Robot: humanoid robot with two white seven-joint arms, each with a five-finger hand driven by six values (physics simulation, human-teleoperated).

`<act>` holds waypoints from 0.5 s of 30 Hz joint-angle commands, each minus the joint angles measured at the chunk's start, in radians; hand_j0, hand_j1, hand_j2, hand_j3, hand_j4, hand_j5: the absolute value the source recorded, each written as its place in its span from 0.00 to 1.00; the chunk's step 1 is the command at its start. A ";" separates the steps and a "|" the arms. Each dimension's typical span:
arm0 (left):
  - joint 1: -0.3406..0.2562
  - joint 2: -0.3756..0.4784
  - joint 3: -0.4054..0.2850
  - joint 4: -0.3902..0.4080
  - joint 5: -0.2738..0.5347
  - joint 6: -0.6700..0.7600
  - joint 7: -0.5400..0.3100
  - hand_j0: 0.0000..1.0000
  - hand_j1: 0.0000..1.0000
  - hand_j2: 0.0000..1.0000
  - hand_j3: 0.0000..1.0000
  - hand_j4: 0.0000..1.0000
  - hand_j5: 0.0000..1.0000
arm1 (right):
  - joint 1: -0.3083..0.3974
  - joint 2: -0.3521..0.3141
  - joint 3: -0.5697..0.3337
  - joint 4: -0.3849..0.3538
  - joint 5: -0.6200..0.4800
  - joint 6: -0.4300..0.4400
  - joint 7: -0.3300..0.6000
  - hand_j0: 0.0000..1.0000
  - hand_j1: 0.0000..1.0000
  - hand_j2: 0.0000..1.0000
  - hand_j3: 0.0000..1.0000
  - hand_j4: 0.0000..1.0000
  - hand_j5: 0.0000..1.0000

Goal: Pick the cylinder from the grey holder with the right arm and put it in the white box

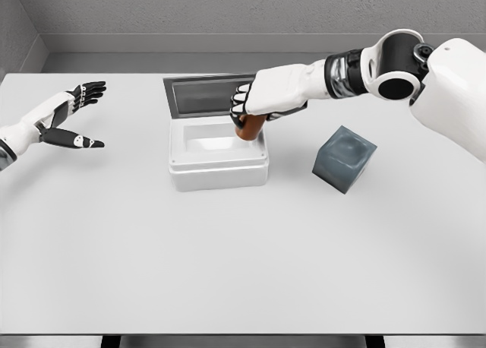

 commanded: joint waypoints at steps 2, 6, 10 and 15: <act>0.000 0.002 0.002 -0.001 0.008 0.002 0.000 1.00 1.00 1.00 1.00 1.00 1.00 | -0.003 -0.001 -0.001 0.001 0.001 0.003 0.001 0.29 0.29 0.29 0.29 0.29 0.29; 0.000 0.002 0.002 -0.001 0.008 0.002 0.000 1.00 1.00 1.00 1.00 1.00 1.00 | -0.003 -0.001 -0.001 -0.001 0.001 0.003 0.001 0.31 0.31 0.31 0.31 0.31 0.31; 0.000 0.002 0.002 -0.001 0.008 0.001 0.000 1.00 1.00 1.00 1.00 1.00 1.00 | -0.003 0.003 -0.001 -0.012 0.004 0.003 0.001 0.73 0.73 0.73 0.73 0.73 0.73; 0.000 0.000 0.002 -0.001 0.007 0.002 0.000 1.00 1.00 1.00 1.00 1.00 1.00 | -0.015 0.005 -0.003 -0.044 0.005 0.003 0.001 0.80 0.80 0.80 0.80 0.80 0.80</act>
